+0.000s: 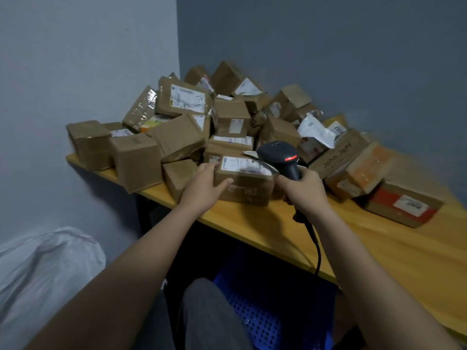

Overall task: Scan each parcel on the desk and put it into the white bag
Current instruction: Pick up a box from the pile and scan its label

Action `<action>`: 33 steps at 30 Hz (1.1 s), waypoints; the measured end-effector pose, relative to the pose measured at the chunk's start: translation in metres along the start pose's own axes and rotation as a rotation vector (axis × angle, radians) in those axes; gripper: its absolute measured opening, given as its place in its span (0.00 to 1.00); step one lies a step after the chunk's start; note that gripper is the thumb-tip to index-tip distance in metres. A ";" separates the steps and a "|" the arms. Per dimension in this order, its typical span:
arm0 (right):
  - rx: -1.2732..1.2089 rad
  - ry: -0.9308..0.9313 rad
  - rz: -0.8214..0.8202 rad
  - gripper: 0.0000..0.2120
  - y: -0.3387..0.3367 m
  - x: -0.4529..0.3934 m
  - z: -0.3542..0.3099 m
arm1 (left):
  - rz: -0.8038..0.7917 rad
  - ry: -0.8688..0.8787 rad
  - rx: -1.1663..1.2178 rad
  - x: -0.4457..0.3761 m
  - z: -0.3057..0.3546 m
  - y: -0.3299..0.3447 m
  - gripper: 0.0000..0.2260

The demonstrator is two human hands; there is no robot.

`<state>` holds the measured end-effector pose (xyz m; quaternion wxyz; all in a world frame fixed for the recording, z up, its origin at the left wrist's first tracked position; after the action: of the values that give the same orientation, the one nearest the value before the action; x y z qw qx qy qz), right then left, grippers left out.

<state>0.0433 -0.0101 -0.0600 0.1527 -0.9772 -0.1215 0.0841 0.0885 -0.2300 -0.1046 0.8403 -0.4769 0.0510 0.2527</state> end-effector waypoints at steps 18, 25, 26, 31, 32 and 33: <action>0.008 -0.002 0.025 0.05 -0.019 -0.056 0.020 | -0.182 -0.263 -0.424 -0.040 0.038 0.032 0.46; -0.010 0.026 0.023 0.06 -0.020 -0.053 0.025 | -0.112 -0.085 -0.421 -0.026 0.039 0.015 0.36; -0.012 0.032 0.014 0.06 -0.020 -0.052 0.025 | -0.143 -0.099 -0.329 -0.027 0.038 0.014 0.35; 0.007 0.065 -0.030 0.05 -0.015 -0.038 0.026 | -0.246 -0.168 -0.135 -0.018 0.035 0.011 0.32; 0.008 0.077 -0.041 0.05 -0.013 -0.035 0.026 | -0.258 -0.179 -0.122 -0.014 0.036 0.010 0.31; 0.003 0.086 -0.046 0.04 -0.012 -0.031 0.026 | -0.294 -0.186 -0.107 -0.010 0.037 0.009 0.29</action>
<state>0.0062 -0.0004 -0.0765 0.1612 -0.9766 -0.1371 0.0389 0.0703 -0.1995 -0.0883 0.8427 -0.4977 -0.1109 0.1726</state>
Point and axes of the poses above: each hand's wrist, its own x-axis away from the middle knuckle, its own y-axis out of the palm, z = x × y, the point moved 3 cm from there along -x, towards the middle knuckle, and after that the axes turned 7 degrees about -x, right-handed, at the moved point
